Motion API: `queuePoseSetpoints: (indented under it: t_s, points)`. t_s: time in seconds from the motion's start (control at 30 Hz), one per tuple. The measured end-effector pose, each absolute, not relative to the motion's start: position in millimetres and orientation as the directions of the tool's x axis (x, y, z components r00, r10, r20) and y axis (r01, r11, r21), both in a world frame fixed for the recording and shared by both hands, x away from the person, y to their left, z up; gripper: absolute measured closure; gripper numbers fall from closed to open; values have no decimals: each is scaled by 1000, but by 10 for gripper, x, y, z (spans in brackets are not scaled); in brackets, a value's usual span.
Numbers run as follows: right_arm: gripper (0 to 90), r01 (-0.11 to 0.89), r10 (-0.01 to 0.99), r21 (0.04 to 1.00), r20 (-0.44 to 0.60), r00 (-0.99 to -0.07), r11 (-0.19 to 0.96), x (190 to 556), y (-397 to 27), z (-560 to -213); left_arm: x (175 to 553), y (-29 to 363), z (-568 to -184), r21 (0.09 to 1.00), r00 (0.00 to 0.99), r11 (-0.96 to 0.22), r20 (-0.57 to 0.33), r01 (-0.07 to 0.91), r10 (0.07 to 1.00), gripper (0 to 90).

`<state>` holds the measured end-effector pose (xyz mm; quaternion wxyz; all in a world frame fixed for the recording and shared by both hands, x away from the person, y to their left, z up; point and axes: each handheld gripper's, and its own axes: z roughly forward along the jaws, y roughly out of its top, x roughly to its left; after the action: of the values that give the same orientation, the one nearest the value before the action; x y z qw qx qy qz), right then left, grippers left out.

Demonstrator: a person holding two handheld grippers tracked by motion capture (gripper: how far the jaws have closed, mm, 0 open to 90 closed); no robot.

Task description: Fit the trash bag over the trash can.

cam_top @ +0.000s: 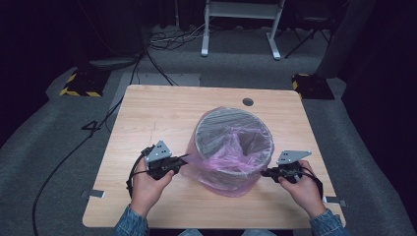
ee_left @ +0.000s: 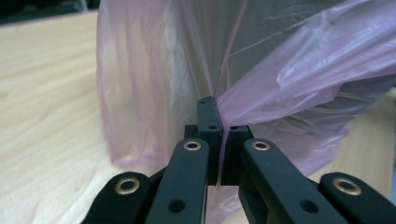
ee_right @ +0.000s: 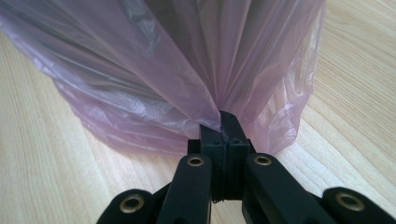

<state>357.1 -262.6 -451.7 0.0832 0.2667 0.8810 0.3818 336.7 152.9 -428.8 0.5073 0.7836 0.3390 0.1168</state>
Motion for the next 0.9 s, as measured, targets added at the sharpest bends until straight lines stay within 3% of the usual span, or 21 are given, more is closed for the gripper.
queuePoseSetpoints:
  t_s: [0.2,0.4,0.47,0.53,0.63,0.77,0.9]
  points:
    - [900,405,465,678,105,-879,613,3320,-2605,-4534,3209,1479,-4325,861,780,-301,-159,410,605,900]
    - [900,383,368,674,174,-913,632,2951,-2603,-4439,3187,1626,-4308,869,735,-257,-163,422,658,899]
    - [787,331,270,693,200,-942,640,2848,-2546,-4367,3251,1628,-4318,874,704,-243,-146,421,694,890]
    - [607,310,245,713,197,-949,629,2798,-2538,-4285,3318,1633,-4336,886,675,-200,-156,419,721,813]
    - [460,278,292,752,119,-949,597,2821,-2668,-4146,3314,1637,-4317,902,668,-170,-157,397,728,708]
    - [383,277,413,777,24,-910,565,2936,-2918,-4011,3161,1668,-4268,915,672,-196,-102,353,734,487]
    - [351,258,477,817,-23,-879,516,3082,-3005,-3925,2919,1750,-4183,936,679,-198,-55,290,732,378]
